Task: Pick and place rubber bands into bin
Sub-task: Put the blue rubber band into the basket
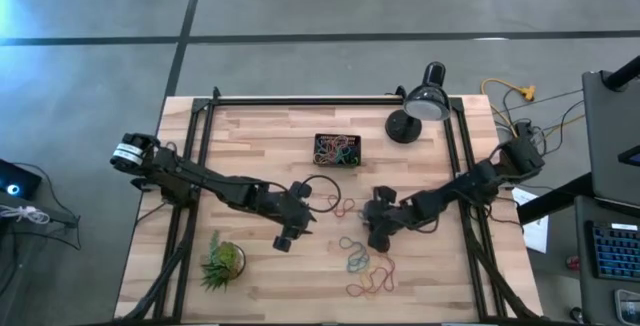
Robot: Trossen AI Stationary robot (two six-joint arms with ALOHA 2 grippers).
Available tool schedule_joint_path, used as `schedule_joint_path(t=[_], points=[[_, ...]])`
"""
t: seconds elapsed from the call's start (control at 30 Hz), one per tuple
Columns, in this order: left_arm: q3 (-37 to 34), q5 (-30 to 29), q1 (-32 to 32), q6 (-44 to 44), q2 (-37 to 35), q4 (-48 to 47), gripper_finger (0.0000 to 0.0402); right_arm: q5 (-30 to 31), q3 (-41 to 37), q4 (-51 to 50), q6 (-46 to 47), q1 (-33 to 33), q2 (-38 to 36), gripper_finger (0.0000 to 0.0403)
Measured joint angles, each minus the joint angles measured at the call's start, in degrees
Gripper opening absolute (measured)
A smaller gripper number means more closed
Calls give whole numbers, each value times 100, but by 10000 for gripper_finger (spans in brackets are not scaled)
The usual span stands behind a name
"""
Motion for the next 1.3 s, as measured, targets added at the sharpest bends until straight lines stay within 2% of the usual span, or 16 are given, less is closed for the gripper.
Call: schedule_joint_path(t=[0.2,0.27,0.4,0.7,0.97,1.1,1.3], points=[[-12,-2,0,0,0,-2,141,-17,31,-11,-101,-116,2,41],[-13,-2,0,0,0,-4,141,72,31,-3,-180,-122,6,18],[-20,-6,2,2,0,-4,141,391,165,-120,-465,-111,34,10],[-41,-6,2,2,0,-9,141,1420,1094,-222,-2225,-154,88,8],[-52,-6,2,2,0,-28,141,2421,1971,-791,-3441,-183,83,8],[-60,-6,2,2,-1,-27,141,2489,2378,-1048,-3976,-389,80,8],[-102,-6,2,0,-2,-22,141,2514,2789,-1080,-4743,-1051,71,8]])
